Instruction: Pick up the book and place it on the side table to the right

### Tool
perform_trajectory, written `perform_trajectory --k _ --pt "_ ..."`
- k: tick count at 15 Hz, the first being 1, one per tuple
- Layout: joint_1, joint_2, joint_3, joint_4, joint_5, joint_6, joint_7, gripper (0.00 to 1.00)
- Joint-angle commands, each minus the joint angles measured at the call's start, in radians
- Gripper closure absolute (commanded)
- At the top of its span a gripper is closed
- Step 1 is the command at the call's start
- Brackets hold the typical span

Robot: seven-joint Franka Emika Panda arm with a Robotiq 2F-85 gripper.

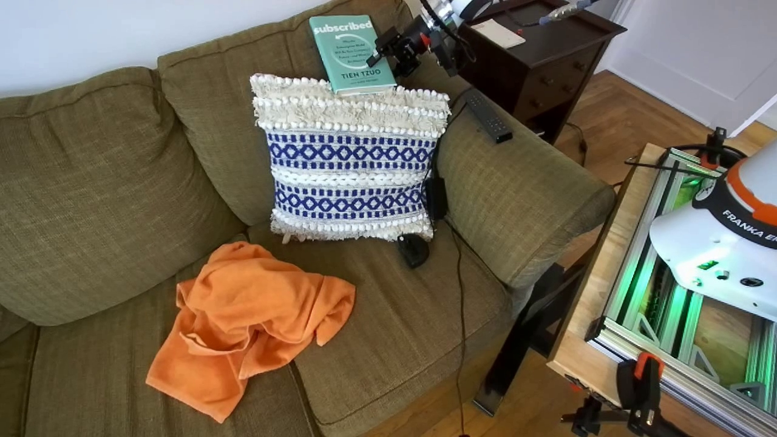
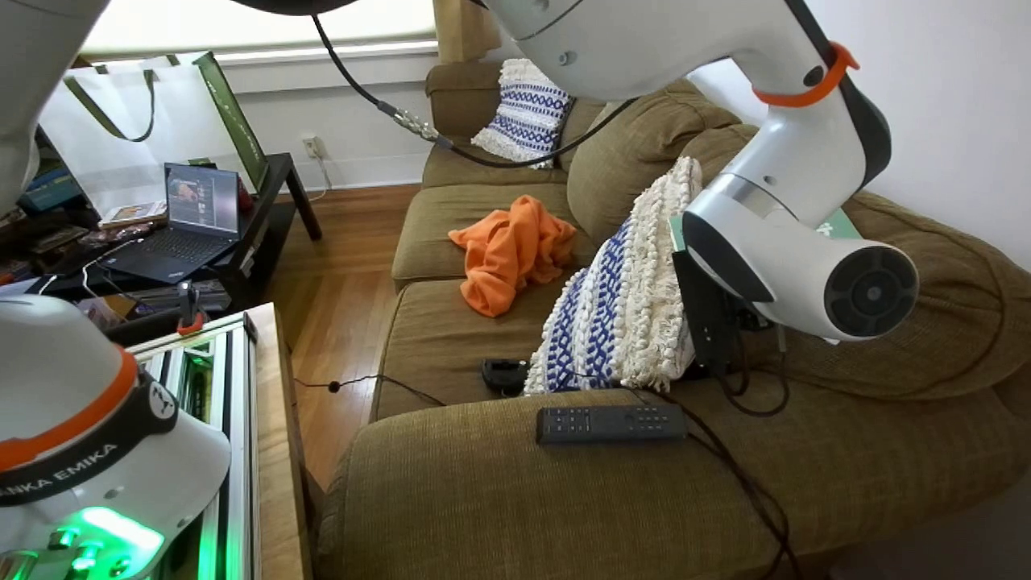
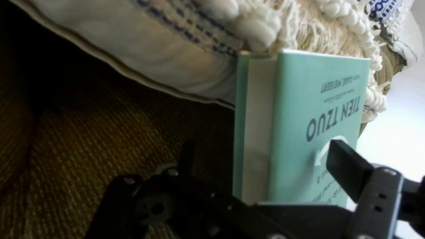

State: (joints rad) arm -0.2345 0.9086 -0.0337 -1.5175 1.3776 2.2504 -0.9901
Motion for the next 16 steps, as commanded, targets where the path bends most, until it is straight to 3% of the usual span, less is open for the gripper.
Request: perform_trajectory --k 1,5,6,8,16 --pt "-0.037 0.056 0.028 0.071 0.032 -0.069 0.035 0.00" --pt "-0.063 0.043 0.036 0.084 0.074 -0.151 0.098 0.00" --pt "-0.068 0.042 0.033 0.087 0.081 -0.169 0.119 0.16" --pt "-0.079 0.039 0.028 0.091 0.093 -0.193 0.151 0.35" --pt "-0.098 -0.048 0.015 0.033 0.112 -0.302 0.303 0.92"
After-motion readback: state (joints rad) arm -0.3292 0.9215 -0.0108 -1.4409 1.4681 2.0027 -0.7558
